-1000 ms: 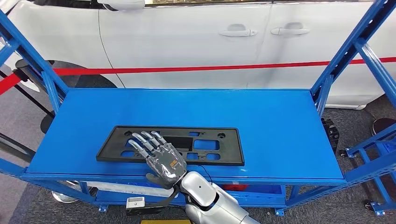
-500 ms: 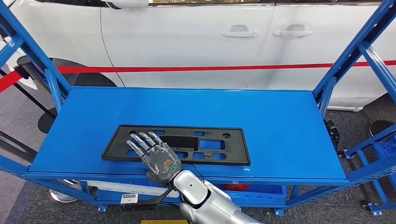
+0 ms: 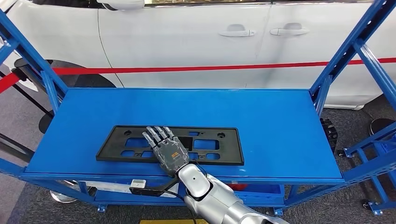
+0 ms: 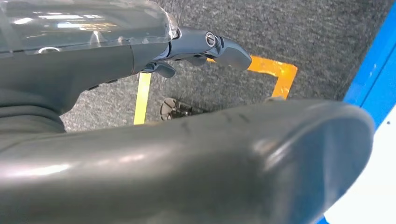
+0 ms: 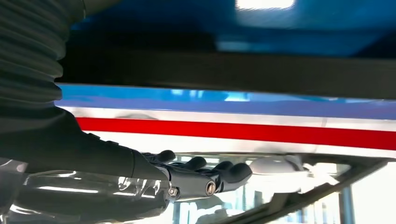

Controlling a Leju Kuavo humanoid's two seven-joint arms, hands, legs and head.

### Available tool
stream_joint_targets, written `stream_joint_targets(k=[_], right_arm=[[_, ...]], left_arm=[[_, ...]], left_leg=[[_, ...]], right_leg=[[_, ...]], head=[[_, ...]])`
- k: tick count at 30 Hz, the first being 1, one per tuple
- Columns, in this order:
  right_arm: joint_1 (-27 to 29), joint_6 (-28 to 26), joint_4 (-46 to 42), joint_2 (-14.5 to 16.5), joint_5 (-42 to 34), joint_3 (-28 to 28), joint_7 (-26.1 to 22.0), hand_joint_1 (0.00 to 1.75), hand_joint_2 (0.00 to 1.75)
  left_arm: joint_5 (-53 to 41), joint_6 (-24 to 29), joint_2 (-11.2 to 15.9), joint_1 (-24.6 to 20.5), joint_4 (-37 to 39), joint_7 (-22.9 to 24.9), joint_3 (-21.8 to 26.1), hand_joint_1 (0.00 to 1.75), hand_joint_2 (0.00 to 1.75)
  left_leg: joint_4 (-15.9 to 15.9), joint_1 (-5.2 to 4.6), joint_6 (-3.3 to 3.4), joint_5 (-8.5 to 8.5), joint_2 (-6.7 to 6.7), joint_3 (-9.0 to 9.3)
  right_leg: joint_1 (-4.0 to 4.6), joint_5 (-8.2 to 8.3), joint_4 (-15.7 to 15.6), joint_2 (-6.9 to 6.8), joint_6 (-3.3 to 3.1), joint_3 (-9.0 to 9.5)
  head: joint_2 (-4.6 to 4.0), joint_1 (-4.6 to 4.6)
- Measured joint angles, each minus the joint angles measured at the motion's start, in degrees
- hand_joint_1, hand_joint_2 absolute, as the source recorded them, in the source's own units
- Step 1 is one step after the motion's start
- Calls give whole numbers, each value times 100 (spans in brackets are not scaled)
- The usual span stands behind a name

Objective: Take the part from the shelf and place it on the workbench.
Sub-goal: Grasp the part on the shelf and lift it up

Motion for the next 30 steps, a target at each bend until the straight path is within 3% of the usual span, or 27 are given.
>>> stream_joint_targets(k=[1, 3, 4, 5, 6, 7, 8, 10, 11, 15, 17, 19, 20, 21, 22, 25, 27, 29, 30], right_arm=[[-36, 2, 53, 8, 44, 0, 83, 0, 175], [-104, 13, 192, 19, 164, -1, 275, 0, 175], [-127, 21, 264, 20, 224, -1, 366, 15, 175], [-146, 39, 327, 20, 284, -2, 454, 50, 175], [-168, 64, 382, 20, 334, -2, 530, 89, 175], [-197, 91, 428, 20, 377, -3, 599, 131, 175], [-232, 121, 473, 20, 412, -5, 661, 158, 175], [-303, 173, 558, 16, 452, -32, 759, 167, 175], [-329, 195, 595, 10, 462, -56, 789, 167, 175], [-364, 238, 684, -29, 491, -170, 817, 169, 175], [-377, 244, 716, -53, 493, -219, 813, 167, 175], [-371, 251, 751, -79, 495, -256, 802, 166, 175], [-362, 254, 768, -90, 497, -267, 797, 166, 175], [-355, 255, 786, -101, 502, -279, 792, 166, 175], [-353, 254, 801, -107, 509, -291, 787, 165, 175], [-365, 247, 818, -110, 525, -325, 776, 164, 175], [-372, 244, 821, -109, 533, -351, 757, 164, 175], [-379, 239, 822, -109, 541, -393, 716, 164, 175], [-382, 237, 824, -108, 544, -417, 694, 164, 175]], left_arm=[[-15, -2, 7, -1, 0, -2, -1, 0, 0], [-49, -9, 17, -3, 0, -5, -4, 0, 0], [-66, -12, 21, -1, 0, -5, -5, 0, 0], [-79, -15, 27, 2, 0, -6, -5, 0, 0], [-91, -16, 32, 4, 0, -7, -6, 0, 0], [-100, -18, 39, 2, 0, -8, -7, 0, 0], [-103, -20, 49, -2, 0, -9, -8, 0, 0], [-113, -21, 66, -15, 0, -13, -11, 0, 0], [-118, -21, 73, -20, 0, -16, -13, 0, 0], [-132, -21, 86, -22, 0, -24, -16, 0, 0], [-136, -21, 86, -30, 0, -25, -21, 0, 0], [-140, -25, 87, -33, 0, -26, -30, 0, 0], [-142, -29, 87, -32, 0, -26, -33, 0, 0], [-140, -36, 87, -32, 0, -31, -36, 0, 0], [-133, -51, 87, -31, 0, -46, -36, 0, 0], [-106, -126, 85, -30, 0, -134, -38, 0, 0], [-99, -154, 83, -29, 0, -214, -38, 0, 87], [-101, -158, 84, -28, 0, -306, -39, 0, 175], [-101, -158, 84, -27, 0, -353, -40, 0, 175]], left_leg=[[186, 3, -26, -125, 1, -77], [880, 15, -69, -490, 3, -388], [1249, 21, -85, -633, 3, -559], [1482, 23, -97, -679, 4, -669], [1505, 24, -103, -613, 4, -682], [1311, 25, -102, -452, 4, -592], [946, 27, -95, -234, 5, -419], [227, 15, -54, 33, 1, -77], [26, 4, -25, 73, -2, 13], [-95, 12, 113, 96, 8, 44], [-132, 38, 176, 127, 23, 52], [-132, 33, 197, 132, 27, 38], [-129, 31, 198, 132, 27, 33], [-124, 31, 197, 131, 25, 31], [-117, 31, 193, 127, 21, 34], [-86, 19, 150, 97, 4, 48], [-75, 7, 88, 87, -2, 35], [-99, 12, 13, 94, -4, 43], [-86, 20, -19, 68, -2, 47]], right_leg=[[-19, 13, -24, -4, -25, 10], [-25, 18, -33, -14, -50, 17], [-20, 16, -30, -18, -55, 16], [-16, 12, -26, -20, -60, 18], [-14, 8, -18, -18, -62, 21], [-14, 3, -9, -14, -61, 26], [-16, -5, 2, -9, -54, 32], [2, -24, 35, 0, -19, 23], [12, -26, 46, 3, 7, 11], [15, -61, 103, 3, 115, -31], [6, -330, 515, -2, 171, -217], [-16, -688, 1268, -4, 208, -578], [-28, -769, 1556, -4, 218, -719], [-39, -745, 1662, -5, 223, -772], [-48, -612, 1532, -6, 220, -709], [-48, -107, 429, -9, 165, -172], [-22, -40, 85, -3, 123, -20], [-8, -27, 52, 3, 74, -14], [-16, -13, 23, 2, 43, 2]], head=[[0, -5], [0, -15], [0, -16], [0, -16], [0, -16], [0, -16], [0, -16], [0, -15], [0, -12], [0, -8], [0, -3], [0, -1], [0, -1], [0, -1], [0, -1], [0, -2], [0, -7], [0, -9], [0, -8]])
